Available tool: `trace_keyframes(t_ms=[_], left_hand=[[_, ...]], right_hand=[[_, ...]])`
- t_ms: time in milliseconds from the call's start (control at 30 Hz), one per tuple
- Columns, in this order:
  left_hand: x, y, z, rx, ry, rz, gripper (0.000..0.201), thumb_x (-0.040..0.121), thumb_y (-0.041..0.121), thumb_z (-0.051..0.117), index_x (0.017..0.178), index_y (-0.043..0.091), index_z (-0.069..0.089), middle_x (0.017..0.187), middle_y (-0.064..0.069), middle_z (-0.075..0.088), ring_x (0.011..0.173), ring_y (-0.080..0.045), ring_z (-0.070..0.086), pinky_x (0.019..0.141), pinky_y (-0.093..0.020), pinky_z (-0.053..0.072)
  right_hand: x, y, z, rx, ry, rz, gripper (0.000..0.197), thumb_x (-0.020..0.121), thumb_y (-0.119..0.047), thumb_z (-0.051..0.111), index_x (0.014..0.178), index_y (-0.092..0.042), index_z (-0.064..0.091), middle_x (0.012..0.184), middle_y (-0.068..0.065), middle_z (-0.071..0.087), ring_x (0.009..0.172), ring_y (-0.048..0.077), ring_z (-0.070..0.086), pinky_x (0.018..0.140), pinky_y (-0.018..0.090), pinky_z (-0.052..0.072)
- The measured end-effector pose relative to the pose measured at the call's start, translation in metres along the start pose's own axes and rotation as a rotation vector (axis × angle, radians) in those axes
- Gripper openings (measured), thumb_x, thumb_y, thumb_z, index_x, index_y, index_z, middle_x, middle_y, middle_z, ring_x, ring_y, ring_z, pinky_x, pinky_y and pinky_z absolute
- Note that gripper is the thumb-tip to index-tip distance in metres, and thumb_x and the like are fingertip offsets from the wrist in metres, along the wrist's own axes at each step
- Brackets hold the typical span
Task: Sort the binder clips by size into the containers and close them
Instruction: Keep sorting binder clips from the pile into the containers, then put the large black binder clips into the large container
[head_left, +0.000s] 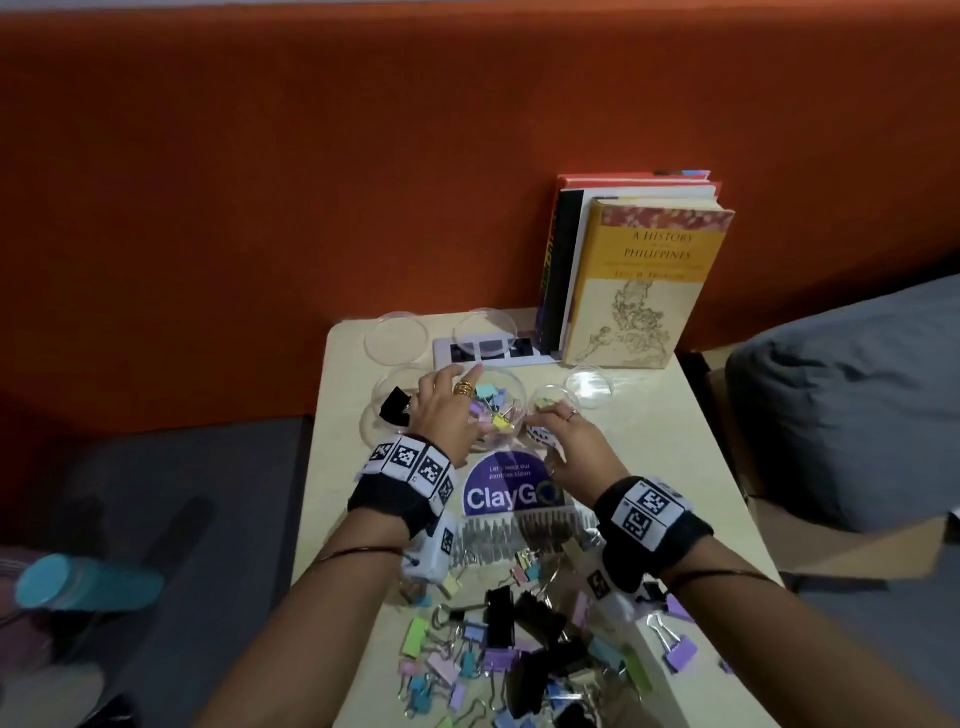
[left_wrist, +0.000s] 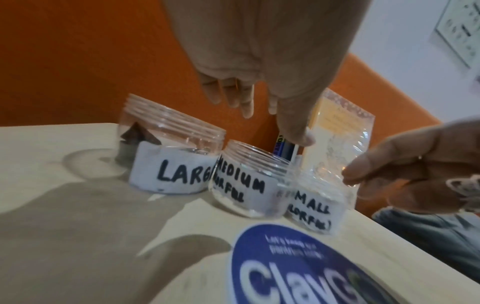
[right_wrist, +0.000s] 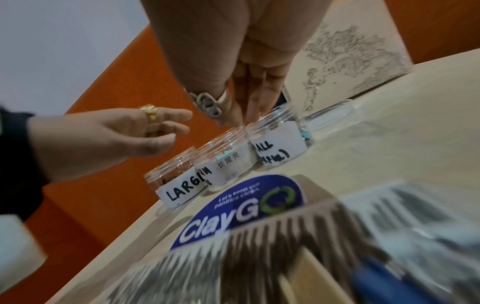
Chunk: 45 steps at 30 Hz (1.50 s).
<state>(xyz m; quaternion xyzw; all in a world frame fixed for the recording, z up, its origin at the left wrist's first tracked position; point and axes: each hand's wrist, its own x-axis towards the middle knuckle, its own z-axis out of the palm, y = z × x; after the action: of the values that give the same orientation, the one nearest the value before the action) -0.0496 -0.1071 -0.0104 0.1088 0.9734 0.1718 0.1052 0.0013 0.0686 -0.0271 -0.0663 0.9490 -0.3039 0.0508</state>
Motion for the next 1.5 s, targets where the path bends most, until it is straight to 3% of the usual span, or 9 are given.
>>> trace_keyframes(t_ms=[167, 333, 433, 733, 867, 1133, 1333, 1400, 1500], left_hand=[[-0.065, -0.001, 0.009, -0.011, -0.106, 0.078, 0.059, 0.085, 0.040, 0.061, 0.139, 0.024, 0.042, 0.149, 0.003, 0.025, 0.139, -0.019, 0.017, 0.114, -0.039, 0.021], [-0.115, 0.002, 0.031, -0.190, -0.346, 0.171, 0.049, 0.080, 0.033, 0.070, 0.126, 0.029, 0.055, 0.129, 0.004, 0.046, 0.124, -0.014, 0.041, 0.110, -0.032, 0.035], [-0.130, 0.003, 0.041, -0.084, -0.463, 0.262, 0.054, 0.072, 0.041, 0.075, 0.121, 0.029, 0.057, 0.127, 0.003, 0.050, 0.123, -0.016, 0.042, 0.104, -0.030, 0.035], [-0.146, 0.000, 0.050, 0.008, -0.496, 0.239, 0.068, 0.063, 0.044, 0.080, 0.122, 0.032, 0.048, 0.128, 0.006, 0.047, 0.117, -0.016, 0.044, 0.098, -0.029, 0.036], [-0.145, -0.001, 0.054, -0.015, -0.454, 0.203, 0.054, 0.068, 0.043, 0.076, 0.114, 0.032, 0.051, 0.119, 0.007, 0.052, 0.113, -0.016, 0.049, 0.099, -0.032, 0.042], [-0.136, -0.016, 0.032, -0.393, -0.292, 0.126, 0.047, 0.070, 0.021, 0.082, 0.110, 0.022, 0.057, 0.117, 0.002, 0.053, 0.102, -0.011, 0.054, 0.089, -0.021, 0.048], [-0.113, -0.037, -0.001, -0.445, 0.023, 0.019, 0.042, 0.074, 0.013, 0.078, 0.109, 0.021, 0.056, 0.117, 0.005, 0.045, 0.102, -0.013, 0.055, 0.091, -0.020, 0.047], [-0.097, -0.048, -0.015, -0.363, 0.126, -0.040, 0.046, 0.076, 0.012, 0.075, 0.116, 0.016, 0.055, 0.123, 0.000, 0.044, 0.106, -0.016, 0.056, 0.099, -0.025, 0.046], [-0.068, -0.059, -0.036, -0.213, 0.168, -0.128, 0.057, 0.078, 0.014, 0.073, 0.129, 0.013, 0.049, 0.131, -0.006, 0.041, 0.115, -0.023, 0.055, 0.105, -0.031, 0.043]], right_hand=[[-0.040, 0.018, 0.007, -0.088, -0.198, 0.037, 0.027, 0.082, 0.000, 0.053, 0.102, -0.010, 0.068, 0.105, 0.014, 0.066, 0.098, 0.030, 0.061, 0.084, 0.030, 0.045], [-0.079, 0.014, 0.022, -0.163, -0.374, 0.054, 0.018, 0.084, -0.012, 0.058, 0.098, -0.013, 0.068, 0.100, 0.009, 0.070, 0.090, 0.024, 0.062, 0.074, 0.022, 0.042], [-0.092, 0.010, 0.028, -0.150, -0.410, 0.020, 0.021, 0.083, -0.009, 0.060, 0.101, -0.015, 0.068, 0.104, 0.005, 0.067, 0.093, 0.020, 0.062, 0.078, 0.022, 0.044], [-0.106, 0.007, 0.027, -0.241, -0.366, 0.019, 0.029, 0.084, -0.008, 0.057, 0.107, -0.022, 0.067, 0.111, 0.004, 0.063, 0.102, 0.022, 0.059, 0.088, 0.029, 0.048], [-0.105, 0.004, 0.026, -0.320, -0.365, 0.024, 0.026, 0.083, -0.015, 0.060, 0.106, -0.024, 0.068, 0.115, 0.005, 0.059, 0.105, 0.025, 0.057, 0.089, 0.031, 0.047], [-0.091, -0.002, 0.015, -0.264, -0.377, 0.015, 0.028, 0.078, -0.001, 0.057, 0.100, -0.012, 0.070, 0.107, 0.008, 0.070, 0.100, 0.023, 0.064, 0.088, 0.023, 0.046], [-0.068, -0.009, -0.015, 0.205, -0.177, 0.207, 0.016, 0.074, 0.001, 0.071, 0.065, -0.012, 0.070, 0.062, 0.005, 0.066, 0.056, 0.010, 0.061, 0.067, 0.023, 0.052], [-0.054, -0.021, -0.026, 0.445, -0.068, 0.283, 0.014, 0.078, 0.004, 0.068, 0.070, -0.008, 0.067, 0.066, 0.008, 0.064, 0.060, 0.016, 0.062, 0.071, 0.030, 0.057], [-0.021, -0.053, -0.032, 0.535, 0.094, 0.251, 0.008, 0.082, 0.003, 0.063, 0.087, 0.000, 0.068, 0.078, 0.008, 0.065, 0.074, 0.021, 0.065, 0.072, 0.026, 0.058]])
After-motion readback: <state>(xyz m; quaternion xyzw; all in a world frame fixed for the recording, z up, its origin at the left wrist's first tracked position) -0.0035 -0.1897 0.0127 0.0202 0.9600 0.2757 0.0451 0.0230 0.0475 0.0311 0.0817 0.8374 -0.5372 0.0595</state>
